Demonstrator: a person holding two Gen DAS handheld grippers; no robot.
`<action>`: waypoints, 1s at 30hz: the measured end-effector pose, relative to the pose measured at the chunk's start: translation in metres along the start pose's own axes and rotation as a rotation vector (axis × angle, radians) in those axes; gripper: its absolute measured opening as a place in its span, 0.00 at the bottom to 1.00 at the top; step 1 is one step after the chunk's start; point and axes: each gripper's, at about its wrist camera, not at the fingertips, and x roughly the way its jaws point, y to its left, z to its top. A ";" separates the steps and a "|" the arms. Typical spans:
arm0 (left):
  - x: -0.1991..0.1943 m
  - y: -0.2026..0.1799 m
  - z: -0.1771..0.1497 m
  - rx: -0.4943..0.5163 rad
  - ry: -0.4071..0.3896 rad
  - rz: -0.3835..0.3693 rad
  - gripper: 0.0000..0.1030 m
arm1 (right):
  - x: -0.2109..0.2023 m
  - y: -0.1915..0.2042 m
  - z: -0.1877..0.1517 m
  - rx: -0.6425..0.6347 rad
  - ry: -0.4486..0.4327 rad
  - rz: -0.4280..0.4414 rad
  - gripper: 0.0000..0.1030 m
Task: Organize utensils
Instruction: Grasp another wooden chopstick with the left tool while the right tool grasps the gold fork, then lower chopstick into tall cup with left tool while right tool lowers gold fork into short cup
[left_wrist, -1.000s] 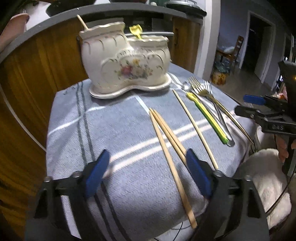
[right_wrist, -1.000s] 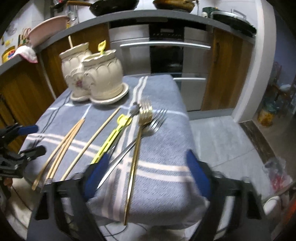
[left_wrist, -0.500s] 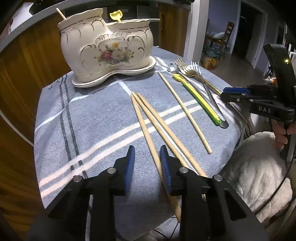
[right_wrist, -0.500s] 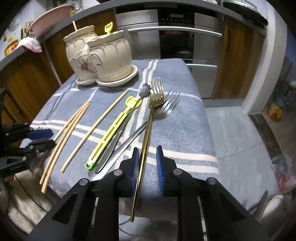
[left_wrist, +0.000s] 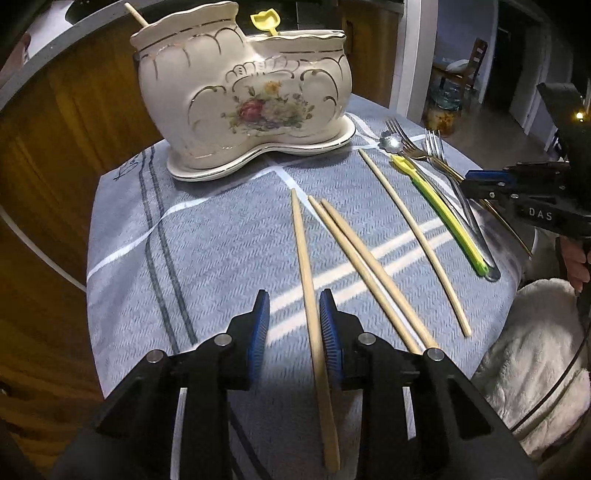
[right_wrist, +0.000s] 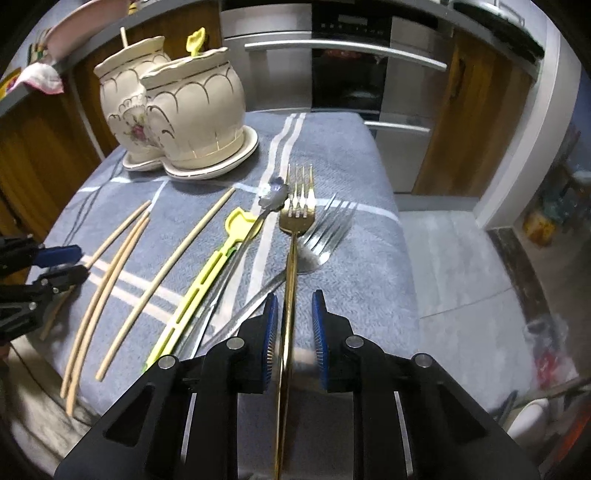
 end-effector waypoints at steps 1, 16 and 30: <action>0.001 0.000 0.003 -0.003 0.004 -0.004 0.28 | 0.002 -0.002 0.003 0.009 0.010 0.013 0.20; 0.015 0.001 0.026 0.018 0.003 -0.061 0.06 | 0.001 -0.010 0.011 0.034 -0.016 0.071 0.07; -0.002 0.010 0.017 0.005 -0.050 -0.070 0.06 | 0.003 -0.008 0.011 0.013 0.032 0.035 0.07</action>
